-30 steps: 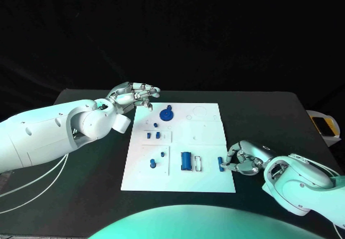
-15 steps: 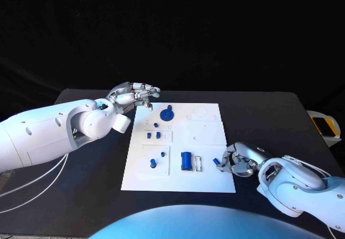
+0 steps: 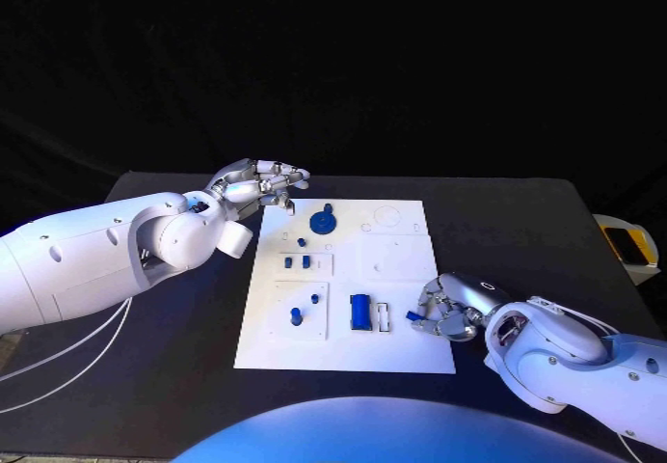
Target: Assemble the parts on the task board
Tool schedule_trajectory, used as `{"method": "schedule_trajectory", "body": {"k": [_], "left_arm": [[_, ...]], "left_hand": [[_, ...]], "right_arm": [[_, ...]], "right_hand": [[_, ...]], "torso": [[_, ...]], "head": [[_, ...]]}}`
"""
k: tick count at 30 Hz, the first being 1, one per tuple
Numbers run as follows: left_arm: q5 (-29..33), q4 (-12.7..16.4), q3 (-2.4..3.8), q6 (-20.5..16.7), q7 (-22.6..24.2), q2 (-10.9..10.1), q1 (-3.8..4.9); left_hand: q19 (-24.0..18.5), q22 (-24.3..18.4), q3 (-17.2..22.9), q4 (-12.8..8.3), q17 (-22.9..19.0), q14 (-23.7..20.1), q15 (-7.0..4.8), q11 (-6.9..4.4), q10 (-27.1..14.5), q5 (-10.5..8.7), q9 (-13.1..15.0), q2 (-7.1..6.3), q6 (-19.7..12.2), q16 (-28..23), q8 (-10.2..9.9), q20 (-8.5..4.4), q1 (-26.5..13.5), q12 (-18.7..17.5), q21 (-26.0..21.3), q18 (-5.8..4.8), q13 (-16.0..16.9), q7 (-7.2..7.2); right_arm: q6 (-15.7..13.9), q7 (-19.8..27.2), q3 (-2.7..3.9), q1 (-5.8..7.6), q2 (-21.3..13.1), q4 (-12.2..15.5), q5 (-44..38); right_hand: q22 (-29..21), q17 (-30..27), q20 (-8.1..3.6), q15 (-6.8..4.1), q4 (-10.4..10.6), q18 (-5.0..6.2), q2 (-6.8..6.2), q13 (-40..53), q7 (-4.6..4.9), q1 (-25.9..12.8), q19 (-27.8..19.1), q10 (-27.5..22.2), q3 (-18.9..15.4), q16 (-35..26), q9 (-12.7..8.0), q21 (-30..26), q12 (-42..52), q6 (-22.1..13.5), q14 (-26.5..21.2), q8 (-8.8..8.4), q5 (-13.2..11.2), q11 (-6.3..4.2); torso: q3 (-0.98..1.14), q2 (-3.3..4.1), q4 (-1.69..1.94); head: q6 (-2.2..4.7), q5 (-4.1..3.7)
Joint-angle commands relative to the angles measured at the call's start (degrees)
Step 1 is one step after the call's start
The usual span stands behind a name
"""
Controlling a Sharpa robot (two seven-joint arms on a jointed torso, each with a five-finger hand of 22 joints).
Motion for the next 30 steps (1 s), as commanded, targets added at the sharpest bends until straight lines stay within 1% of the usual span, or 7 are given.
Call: {"method": "schedule_trajectory", "body": {"k": [1, 9, 13, 16, 19, 25, 30], "left_arm": [[0.24, 0.19, 0.03, 0.87, 0.18, 0.02, 0.06], [0.21, 0.23, 0.03, 0.95, 0.03, -0.03, 0.06], [0.19, 0.23, 0.03, 0.97, -0.02, -0.05, 0.06], [0.18, 0.23, 0.03, 0.97, -0.05, -0.03, 0.06], [0.18, 0.21, 0.03, 0.97, -0.05, 0.02, 0.06], [0.17, 0.19, 0.03, 1.0, -0.05, 0.13, 0.06], [0.17, 0.2, 0.03, 1.02, -0.05, 0.19, 0.06]], "left_hand": [[0.34, -0.1, 0.02, 0.44, -0.06, -0.27, -0.01, -0.02, -0.26, -0.08, 0.06, 0.72, -0.18, -0.13, -0.29, 0.15, 0.06, 0.06, -0.2, 0.37, -0.07, -0.05], [0.35, -0.11, 0.02, 0.43, -0.06, -0.28, -0.02, -0.03, -0.27, -0.08, 0.07, 0.72, -0.19, -0.13, -0.29, 0.15, 0.11, 0.07, -0.21, 0.37, -0.07, -0.06], [0.35, -0.11, 0.02, 0.43, -0.06, -0.28, -0.02, -0.03, -0.27, -0.08, 0.07, 0.72, -0.19, -0.13, -0.29, 0.15, 0.11, 0.07, -0.21, 0.37, -0.07, -0.06], [0.35, -0.11, 0.02, 0.43, -0.06, -0.28, -0.02, -0.03, -0.27, -0.08, 0.07, 0.72, -0.19, -0.13, -0.29, 0.15, 0.11, 0.07, -0.21, 0.37, -0.07, -0.06], [0.36, -0.13, 0.04, 0.41, -0.07, -0.29, -0.03, -0.03, -0.3, -0.07, 0.07, 0.73, -0.2, -0.14, -0.3, 0.14, 0.2, 0.07, -0.24, 0.37, -0.08, -0.06], [0.36, -0.13, 0.04, 0.41, -0.07, -0.29, -0.03, -0.03, -0.3, -0.07, 0.07, 0.73, -0.2, -0.14, -0.3, 0.14, 0.2, 0.07, -0.24, 0.37, -0.08, -0.06], [0.36, -0.13, 0.04, 0.41, -0.07, -0.29, -0.03, -0.03, -0.3, -0.07, 0.07, 0.73, -0.2, -0.14, -0.3, 0.14, 0.2, 0.07, -0.24, 0.37, -0.08, -0.06]], "right_arm": [[6.61, -1.38, -0.49, -0.6, 0.24, -0.76, -4.22], [8.14, -1.78, -0.5, -0.69, 0.42, -0.85, -5.98], [6.9, -1.93, -0.5, -0.7, 0.41, -0.63, -6.18], [4.06, -1.75, -0.49, -0.7, 0.24, -0.16, -4.69], [0.34, -1.21, -0.47, -0.54, -0.14, 0.8, -1.63], [-4.27, 0.3, -0.42, 0.62, -0.34, 2.3, 3.32], [-6.46, 1.14, -0.4, 1.4, 0.05, 3.11, 6.87]], "right_hand": [[11.86, 7.58, 0.05, -0.11, -0.68, -0.56, 0.38, 0.01, 0.09, 1.3, 1.98, -0.19, 1.29, -0.27, -0.4, -0.41, -0.35, 0.57, 4.42, -0.28, -0.21, -0.23], [11.97, 7.7, -0.05, -0.2, -2.59, -0.6, 0.12, 0.04, 0.0, 1.86, 2.08, -0.22, 5.54, -0.28, -0.45, -0.34, -0.53, 1.45, 4.45, -0.77, -0.23, -0.36], [12.12, 7.82, -0.09, -0.26, -3.15, -0.66, -0.18, 0.16, -0.1, 0.44, 2.24, -0.09, 8.26, -0.25, -0.33, -0.08, -0.52, 1.82, 4.48, -0.97, 1.61, -0.42], [12.46, 8.29, -0.31, -0.54, -3.24, -0.85, 0.59, 0.54, -0.54, -1.41, 2.67, 0.44, 11.41, -0.05, 0.1, 0.76, -0.21, 2.13, 4.6, -0.79, 4.8, -0.79], [12.8, 8.67, -0.55, -0.77, -3.36, -1.04, 1.39, 0.99, -0.82, -3.16, 3.08, 1.02, 14.2, 0.11, 0.86, 1.63, 0.16, 1.8, 4.7, -0.3, 5.56, -1.05], [12.99, 8.77, -0.67, -0.87, -5.27, -1.12, 2.15, 1.45, -0.85, -5.19, 3.24, 1.63, 18.92, 0.14, 2.72, 1.92, 0.39, 0.76, 4.72, 1.07, 5.05, -1.03], [13.07, 8.82, -0.68, -0.83, -5.72, -1.15, 1.94, 1.59, -0.78, -6.47, 3.32, 1.77, 19.89, 0.15, 3.31, 2.08, 0.44, 0.49, 4.73, 1.49, 4.88, -1.04]], "torso": [[-0.05, -0.06, -0.07], [-0.01, -0.07, -0.04], [0.0, -0.02, -0.04], [0.01, -0.01, -0.05], [0.0, -0.04, -0.08], [-0.02, -0.05, -0.04], [-0.05, -0.02, -0.01]], "head": [[0.0, 0.06], [0.0, 0.0], [0.0, 0.0], [0.0, -0.13], [0.0, -0.12], [0.0, -0.37], [0.0, -0.46]]}}
